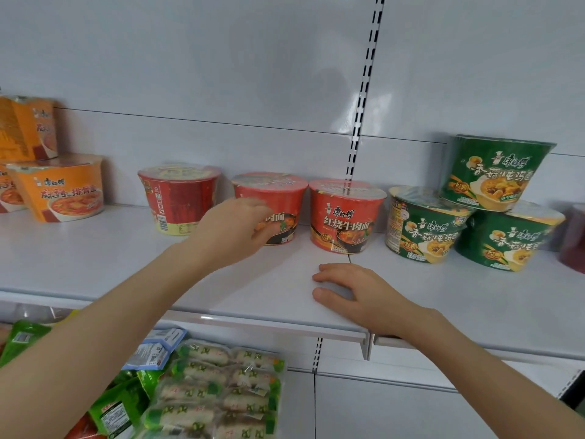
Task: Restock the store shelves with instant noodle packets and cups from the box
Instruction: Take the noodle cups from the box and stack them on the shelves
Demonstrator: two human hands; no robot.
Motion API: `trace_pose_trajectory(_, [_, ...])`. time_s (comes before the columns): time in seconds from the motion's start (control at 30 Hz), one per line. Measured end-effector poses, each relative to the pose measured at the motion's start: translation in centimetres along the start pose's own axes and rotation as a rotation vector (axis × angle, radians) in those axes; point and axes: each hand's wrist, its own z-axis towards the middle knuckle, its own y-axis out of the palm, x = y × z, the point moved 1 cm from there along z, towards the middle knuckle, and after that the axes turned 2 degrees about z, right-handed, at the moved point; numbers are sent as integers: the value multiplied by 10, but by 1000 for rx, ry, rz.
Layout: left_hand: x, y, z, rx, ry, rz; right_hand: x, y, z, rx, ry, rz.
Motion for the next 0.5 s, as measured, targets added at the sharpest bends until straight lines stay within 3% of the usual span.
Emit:
trace_pose_trajectory(0.07, [-3, -2, -22, -42, 2, -39, -1, -3, 1, -29, -12, -15])
trace_pose_trajectory(0.17, [-12, -2, -53, -151, -158, -38, -7, -9, 6, -62, -29, -38])
trace_pose_trajectory(0.27, [-25, 1, -72, -304, -265, -24, -19, -16, 23, 14, -89, -60])
trace_pose_trajectory(0.5, [-28, 5, -79, -241, -292, -63, -78, -18, 80, 106, -278, -78])
